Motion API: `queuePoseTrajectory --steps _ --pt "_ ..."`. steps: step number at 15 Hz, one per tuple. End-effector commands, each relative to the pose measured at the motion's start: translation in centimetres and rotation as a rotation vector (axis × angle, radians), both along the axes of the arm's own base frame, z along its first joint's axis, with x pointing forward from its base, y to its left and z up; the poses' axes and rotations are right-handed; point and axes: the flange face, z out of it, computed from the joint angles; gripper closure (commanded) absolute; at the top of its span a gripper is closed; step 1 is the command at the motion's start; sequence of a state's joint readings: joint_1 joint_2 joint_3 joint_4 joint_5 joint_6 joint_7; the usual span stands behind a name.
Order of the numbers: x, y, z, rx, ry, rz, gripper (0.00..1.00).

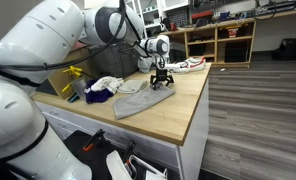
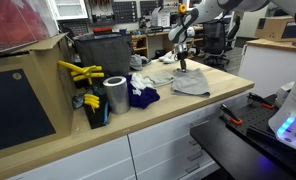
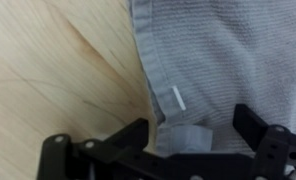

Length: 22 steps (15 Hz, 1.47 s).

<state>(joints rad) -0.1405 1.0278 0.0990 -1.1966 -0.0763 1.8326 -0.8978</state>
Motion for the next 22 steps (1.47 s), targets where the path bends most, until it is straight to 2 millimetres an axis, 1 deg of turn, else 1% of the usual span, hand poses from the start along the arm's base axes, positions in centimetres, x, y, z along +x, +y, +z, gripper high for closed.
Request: queuePoseTrajectory --steps 1,2,3,4,7,9,11,12,13,15,16,19,22 --pt "-1.0 1.3 0.3 0.025 0.039 0.004 0.0" --pt "-1.3 1.3 0.4 0.022 0.047 0.01 0.08" --pt "-1.5 1.2 0.4 0.016 0.059 0.01 0.26" --pt "-1.8 0.9 0.5 0.006 0.071 0.012 0.32" --pt "-2.5 0.7 0.6 -0.007 0.104 0.005 0.58" --pt "-2.5 0.8 0.9 -0.023 0.097 0.011 0.73" --pt "-2.4 0.8 1.7 -0.039 0.073 0.025 0.86" --pt "-2.2 0.7 2.1 -0.051 0.055 0.031 0.94" --pt "-1.9 0.5 2.6 -0.064 0.034 0.038 0.99" --pt "-0.9 0.0 3.6 -0.103 -0.029 0.049 1.0" --pt "-0.4 -0.4 4.0 -0.123 -0.064 0.053 0.97" --pt "1.5 -1.8 5.2 -0.187 -0.187 0.069 0.97" --pt "2.6 -2.5 6.6 -0.229 -0.286 0.067 0.97"
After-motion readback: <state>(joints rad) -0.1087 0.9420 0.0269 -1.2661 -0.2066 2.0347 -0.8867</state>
